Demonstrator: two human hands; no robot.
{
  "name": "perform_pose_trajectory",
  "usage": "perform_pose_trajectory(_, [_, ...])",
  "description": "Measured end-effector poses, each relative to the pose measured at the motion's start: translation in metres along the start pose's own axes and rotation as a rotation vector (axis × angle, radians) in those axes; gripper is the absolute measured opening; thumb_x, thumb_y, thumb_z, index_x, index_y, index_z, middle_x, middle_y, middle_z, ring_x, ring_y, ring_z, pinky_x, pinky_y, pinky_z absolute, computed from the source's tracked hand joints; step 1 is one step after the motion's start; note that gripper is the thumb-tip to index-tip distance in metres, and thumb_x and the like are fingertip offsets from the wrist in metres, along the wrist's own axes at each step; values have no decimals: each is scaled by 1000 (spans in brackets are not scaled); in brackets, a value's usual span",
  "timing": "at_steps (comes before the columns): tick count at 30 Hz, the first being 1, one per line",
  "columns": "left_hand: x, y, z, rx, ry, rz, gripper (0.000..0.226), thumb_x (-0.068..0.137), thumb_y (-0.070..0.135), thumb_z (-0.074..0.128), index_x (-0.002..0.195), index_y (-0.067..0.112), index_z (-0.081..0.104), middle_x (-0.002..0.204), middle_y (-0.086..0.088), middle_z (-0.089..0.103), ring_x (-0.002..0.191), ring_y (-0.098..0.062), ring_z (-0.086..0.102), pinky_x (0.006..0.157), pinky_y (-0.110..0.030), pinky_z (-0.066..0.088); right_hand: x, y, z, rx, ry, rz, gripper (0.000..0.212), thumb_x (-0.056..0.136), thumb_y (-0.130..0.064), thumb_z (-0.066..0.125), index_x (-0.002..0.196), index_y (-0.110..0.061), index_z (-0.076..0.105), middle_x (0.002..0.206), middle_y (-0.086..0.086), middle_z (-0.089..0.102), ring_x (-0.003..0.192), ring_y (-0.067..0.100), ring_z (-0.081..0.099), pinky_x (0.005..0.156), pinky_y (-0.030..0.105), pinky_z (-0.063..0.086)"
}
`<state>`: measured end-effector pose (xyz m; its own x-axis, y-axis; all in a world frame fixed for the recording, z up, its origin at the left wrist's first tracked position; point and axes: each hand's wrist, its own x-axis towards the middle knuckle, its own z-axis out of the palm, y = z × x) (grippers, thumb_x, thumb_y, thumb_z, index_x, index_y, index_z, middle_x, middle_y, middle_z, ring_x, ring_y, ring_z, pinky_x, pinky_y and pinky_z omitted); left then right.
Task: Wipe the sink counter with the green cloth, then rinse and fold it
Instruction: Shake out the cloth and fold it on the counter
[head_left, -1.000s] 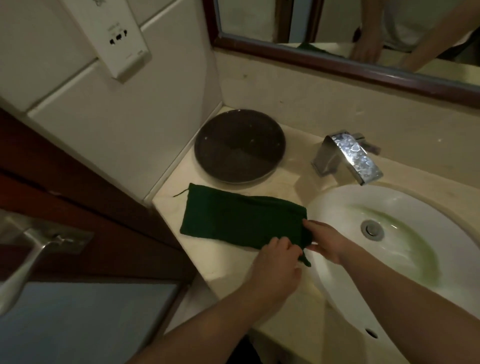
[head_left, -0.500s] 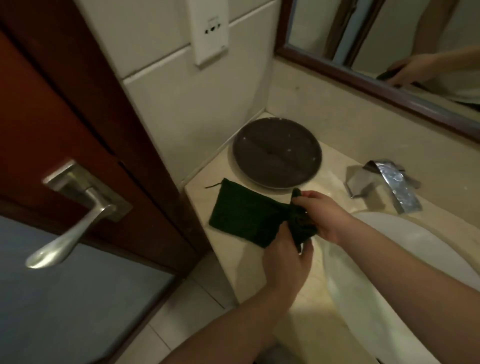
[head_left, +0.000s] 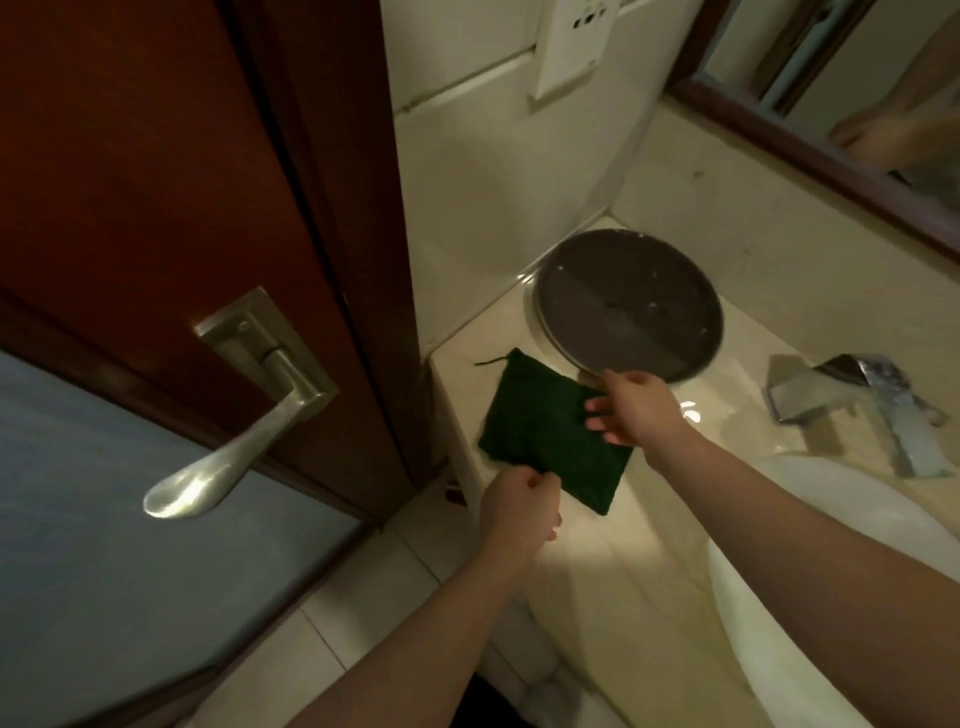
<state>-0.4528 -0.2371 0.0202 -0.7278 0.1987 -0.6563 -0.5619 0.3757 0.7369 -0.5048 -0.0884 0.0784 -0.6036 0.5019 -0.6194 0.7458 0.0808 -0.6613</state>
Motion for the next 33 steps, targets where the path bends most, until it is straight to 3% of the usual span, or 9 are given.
perform_pose_trajectory(3, [-7,2,3,260,99,345,21,91,20,54,72,27,47,63,10,47,57,-4,45,53,-18,34,7,36,-26,-228,257,-21,18,93,-26,52,79,-17,58,85,12,67,81,30,65,84,48,55])
perform_pose_trajectory(9, [1,15,24,761,110,808,18,85,33,60,96,20,56,94,3,54,86,-15,52,67,-27,39,3,76,-23,-197,214,-4,24,84,-37,65,94,-15,62,86,9,73,81,28,69,82,43,57])
perform_pose_trajectory(13, [4,12,46,1048,133,626,43,77,50,66,103,18,54,105,-4,57,98,-23,52,76,-36,43,7,65,-18,-208,182,-23,24,86,-36,65,74,-16,63,72,6,72,68,21,68,73,36,57])
perform_pose_trajectory(16, [5,13,46,1066,164,660,21,86,34,59,100,18,56,102,-5,59,94,-23,54,69,-34,40,12,56,-18,-197,149,13,24,87,-32,66,80,-9,66,65,3,66,59,15,61,63,29,50])
perform_pose_trajectory(18, [5,17,36,941,155,668,5,88,25,52,86,21,51,86,-1,57,80,-20,54,55,-29,30,11,48,-14,-136,139,7,20,87,-28,65,77,-10,63,64,4,64,59,17,59,65,31,49])
perform_pose_trajectory(21, [5,28,15,688,162,567,23,89,25,52,70,27,40,65,9,46,59,-10,47,47,-25,23,7,26,-2,-93,126,-49,21,86,-27,63,70,-15,56,63,5,62,61,18,58,64,32,48])
perform_pose_trajectory(26, [16,26,-28,318,266,425,6,91,20,53,93,21,58,84,4,62,72,-9,57,57,-21,39,8,-14,34,19,-15,-148,16,92,-23,59,81,-17,49,69,3,60,54,13,57,48,25,41])
perform_pose_trajectory(29, [31,20,-51,232,319,323,17,96,22,51,109,16,60,93,3,61,71,-3,53,56,-17,38,15,-21,53,78,-68,-188,9,94,-21,54,90,-14,58,84,4,67,64,13,58,54,24,45])
perform_pose_trajectory(33, [41,10,-62,334,389,260,15,98,27,50,106,17,57,90,2,61,68,-6,53,59,-25,44,28,0,45,-95,207,-139,15,90,-25,57,99,-14,61,94,5,65,91,24,62,81,36,51])
